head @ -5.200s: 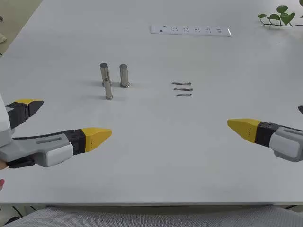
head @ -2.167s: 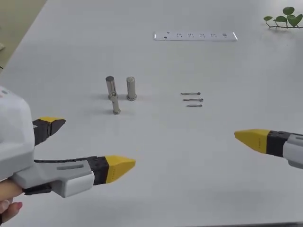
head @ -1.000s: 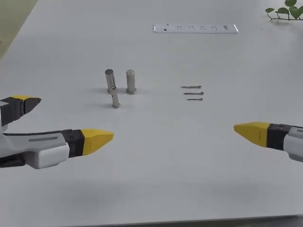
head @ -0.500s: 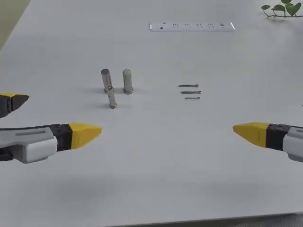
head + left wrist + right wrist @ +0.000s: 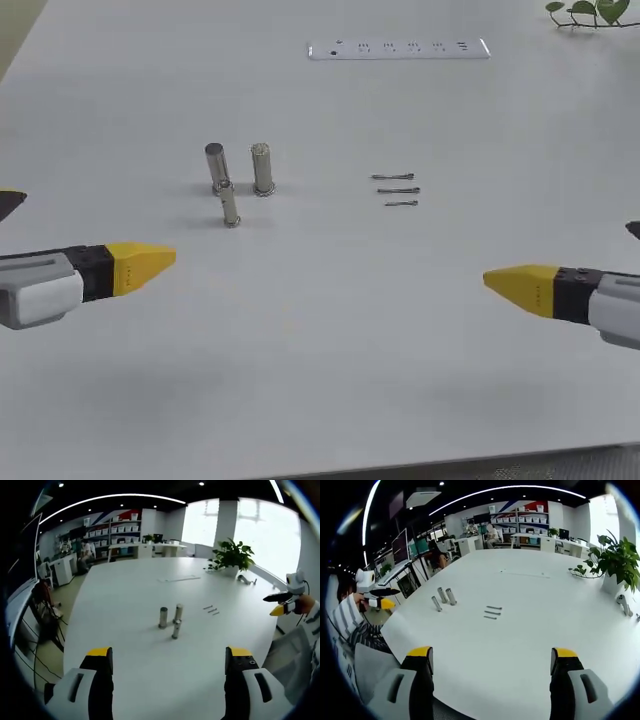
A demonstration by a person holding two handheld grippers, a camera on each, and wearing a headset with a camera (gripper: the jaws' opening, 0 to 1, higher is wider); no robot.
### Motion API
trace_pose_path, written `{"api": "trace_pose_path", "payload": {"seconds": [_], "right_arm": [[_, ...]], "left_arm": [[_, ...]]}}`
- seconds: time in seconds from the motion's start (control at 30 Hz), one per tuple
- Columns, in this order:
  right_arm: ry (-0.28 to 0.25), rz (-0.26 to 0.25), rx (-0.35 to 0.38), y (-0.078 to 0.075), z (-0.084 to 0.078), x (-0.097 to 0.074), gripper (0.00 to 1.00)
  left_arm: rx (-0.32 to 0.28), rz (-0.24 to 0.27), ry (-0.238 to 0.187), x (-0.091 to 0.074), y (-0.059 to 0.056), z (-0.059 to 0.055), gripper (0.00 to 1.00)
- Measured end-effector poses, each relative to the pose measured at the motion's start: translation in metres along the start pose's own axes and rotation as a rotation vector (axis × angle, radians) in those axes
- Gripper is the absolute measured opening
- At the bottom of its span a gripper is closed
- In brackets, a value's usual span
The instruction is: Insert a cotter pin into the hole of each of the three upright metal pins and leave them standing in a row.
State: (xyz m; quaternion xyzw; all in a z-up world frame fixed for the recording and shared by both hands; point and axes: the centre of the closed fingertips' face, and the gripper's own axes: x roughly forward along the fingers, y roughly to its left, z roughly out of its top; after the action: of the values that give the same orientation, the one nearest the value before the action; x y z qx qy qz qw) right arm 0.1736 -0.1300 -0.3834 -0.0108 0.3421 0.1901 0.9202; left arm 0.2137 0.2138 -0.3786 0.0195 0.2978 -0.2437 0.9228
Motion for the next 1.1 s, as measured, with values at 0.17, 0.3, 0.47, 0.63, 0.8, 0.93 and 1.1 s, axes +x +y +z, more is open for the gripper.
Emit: {"api": "trace_pose_path", "payload": {"seconds": [0.17,0.3,0.47,0.63,0.8,0.93,1.1], "right_arm": [[0.009,0.001,-0.003,0.001,-0.002,0.001,0.96],[0.006,-0.011,-0.004,-0.002,-0.001,0.001,0.97],[0.000,-0.014,0.003,-0.003,0.000,0.000,0.97],[0.005,-0.012,0.008,-0.002,-0.002,0.001,0.97],[0.008,-0.012,0.010,-0.001,-0.002,0.001,0.98],[0.010,-0.013,0.010,-0.002,-0.002,0.001,0.98],[0.010,-0.012,0.008,-0.002,-0.002,0.001,0.98]], "left_arm": [[0.009,0.014,0.002,0.005,0.009,-0.001,0.91],[0.020,0.025,-0.001,0.010,0.017,0.000,0.89],[0.028,0.050,-0.001,0.017,0.029,0.004,0.88],[0.036,0.056,0.000,0.024,0.035,0.007,0.88],[0.040,0.046,0.007,0.032,0.038,0.009,0.87],[0.045,0.038,0.011,0.038,0.039,0.010,0.87],[0.050,0.029,0.005,0.045,0.041,0.015,0.85]]}}
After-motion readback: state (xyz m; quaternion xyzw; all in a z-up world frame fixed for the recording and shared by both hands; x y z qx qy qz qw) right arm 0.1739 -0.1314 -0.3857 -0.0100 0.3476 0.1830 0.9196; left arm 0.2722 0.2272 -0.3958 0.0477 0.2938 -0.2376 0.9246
